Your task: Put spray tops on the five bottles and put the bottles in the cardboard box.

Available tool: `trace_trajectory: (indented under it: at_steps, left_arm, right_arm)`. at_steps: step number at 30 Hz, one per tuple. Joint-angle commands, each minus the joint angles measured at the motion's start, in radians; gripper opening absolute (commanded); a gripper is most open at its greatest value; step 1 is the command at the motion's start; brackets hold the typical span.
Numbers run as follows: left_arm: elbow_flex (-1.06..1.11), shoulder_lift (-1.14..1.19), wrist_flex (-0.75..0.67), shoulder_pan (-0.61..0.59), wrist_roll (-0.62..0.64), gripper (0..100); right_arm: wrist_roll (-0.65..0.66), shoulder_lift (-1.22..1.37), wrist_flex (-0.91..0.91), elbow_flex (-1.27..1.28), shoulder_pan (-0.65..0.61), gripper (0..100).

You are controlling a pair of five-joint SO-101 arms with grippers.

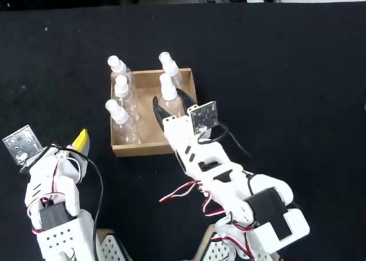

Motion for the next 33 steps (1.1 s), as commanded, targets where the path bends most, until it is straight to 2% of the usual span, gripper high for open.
trace_trajectory:
  at_steps: [1,14,22,33]
  left_arm:
    - [0.024,-0.011,-0.018,0.013,0.000,32]
    - [0.024,-0.011,-0.018,0.013,0.000,32]
    - [0.024,-0.011,-0.018,0.013,0.000,32]
    - [0.024,-0.011,-0.018,0.013,0.000,32]
  right_arm:
    - [0.005,0.008,-0.018,-0.022,-0.015,1.1]
    - [0.011,0.104,-0.028,-0.050,-0.015,1.1]
    - [0.011,0.105,-0.123,-0.012,-0.015,1.2]
    - [0.011,0.105,-0.118,-0.012,-0.020,1.6]
